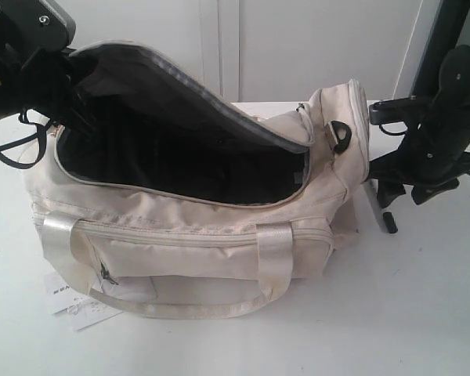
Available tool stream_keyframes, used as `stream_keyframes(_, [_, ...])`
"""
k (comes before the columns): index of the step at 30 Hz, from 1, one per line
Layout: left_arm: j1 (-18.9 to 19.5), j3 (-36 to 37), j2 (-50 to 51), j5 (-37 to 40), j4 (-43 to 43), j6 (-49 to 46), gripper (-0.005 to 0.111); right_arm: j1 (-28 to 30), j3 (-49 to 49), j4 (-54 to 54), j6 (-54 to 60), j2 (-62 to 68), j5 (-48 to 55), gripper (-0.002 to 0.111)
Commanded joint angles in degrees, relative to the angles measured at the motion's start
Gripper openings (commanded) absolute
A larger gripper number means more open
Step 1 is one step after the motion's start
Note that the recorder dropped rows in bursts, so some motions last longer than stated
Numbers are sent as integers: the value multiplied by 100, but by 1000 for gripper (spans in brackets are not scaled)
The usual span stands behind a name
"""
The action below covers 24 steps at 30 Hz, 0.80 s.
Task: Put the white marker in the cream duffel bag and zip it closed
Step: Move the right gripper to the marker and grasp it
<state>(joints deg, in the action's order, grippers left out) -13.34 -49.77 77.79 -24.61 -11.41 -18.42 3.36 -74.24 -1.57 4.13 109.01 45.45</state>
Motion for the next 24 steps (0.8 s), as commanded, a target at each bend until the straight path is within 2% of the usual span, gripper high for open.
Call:
stream_keyframes(1, [4, -40, -8, 25, 81, 73, 0, 19, -43, -28, 66, 127, -298, 52])
stream_keyframes(7, [4, -40, -8, 25, 81, 73, 0, 10, -43, -54, 66, 305, -852, 52])
stream_keyframes(17, [4, -40, -8, 25, 81, 73, 0, 6, -43, -54, 66, 651, -1019, 52])
stream_keyframes(24, [4, -40, -8, 25, 81, 73, 0, 6, -43, -54, 66, 710, -1063, 41])
